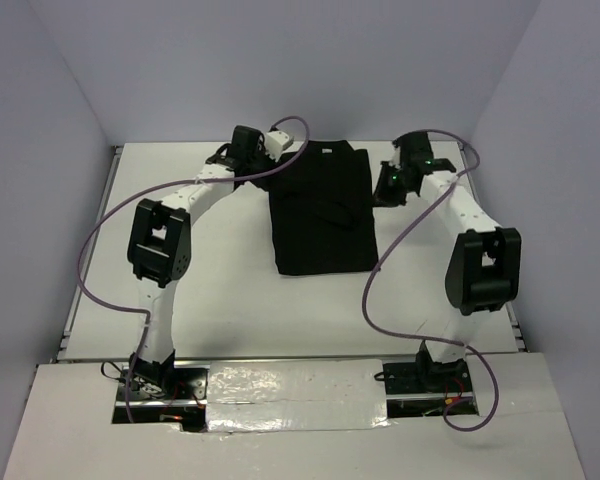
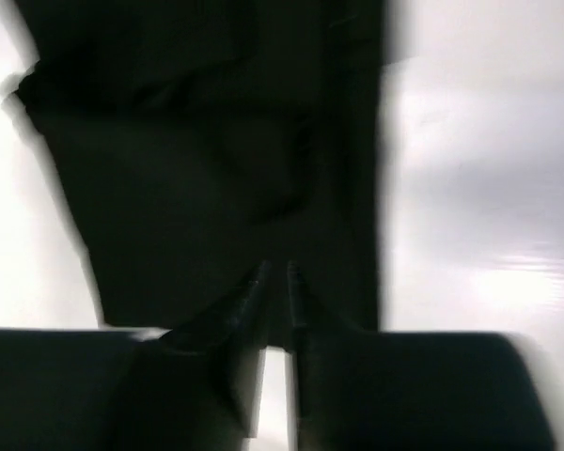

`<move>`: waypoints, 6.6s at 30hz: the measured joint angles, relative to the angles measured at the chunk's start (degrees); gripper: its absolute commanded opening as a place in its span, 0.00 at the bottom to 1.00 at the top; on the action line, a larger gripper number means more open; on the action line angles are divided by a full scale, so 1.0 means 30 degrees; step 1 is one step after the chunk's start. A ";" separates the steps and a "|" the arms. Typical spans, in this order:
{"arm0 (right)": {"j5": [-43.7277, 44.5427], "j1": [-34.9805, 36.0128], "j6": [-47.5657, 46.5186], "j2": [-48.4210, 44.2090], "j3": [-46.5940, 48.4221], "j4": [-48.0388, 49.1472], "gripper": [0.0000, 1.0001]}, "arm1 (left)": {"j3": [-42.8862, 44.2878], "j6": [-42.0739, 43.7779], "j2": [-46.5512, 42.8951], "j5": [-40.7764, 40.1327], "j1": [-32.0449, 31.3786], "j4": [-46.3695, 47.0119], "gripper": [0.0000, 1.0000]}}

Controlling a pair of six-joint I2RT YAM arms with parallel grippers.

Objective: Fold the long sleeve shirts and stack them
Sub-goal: Fold the shirt

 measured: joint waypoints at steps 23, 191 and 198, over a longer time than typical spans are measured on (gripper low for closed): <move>0.1953 0.5763 0.1523 0.5078 0.0175 0.0714 0.00 | -0.6280 -0.3606 -0.3614 0.2514 -0.0903 -0.2506 0.47; -0.0794 0.1530 0.5661 -0.3803 -1.3223 0.5923 0.17 | 0.3206 0.2397 0.3971 -0.2237 -0.2477 -0.2594 0.47; -0.0750 0.1523 0.5661 -0.3803 -1.3223 0.5894 0.17 | 0.3796 0.1967 0.4036 -0.2965 -0.2076 -0.2222 0.51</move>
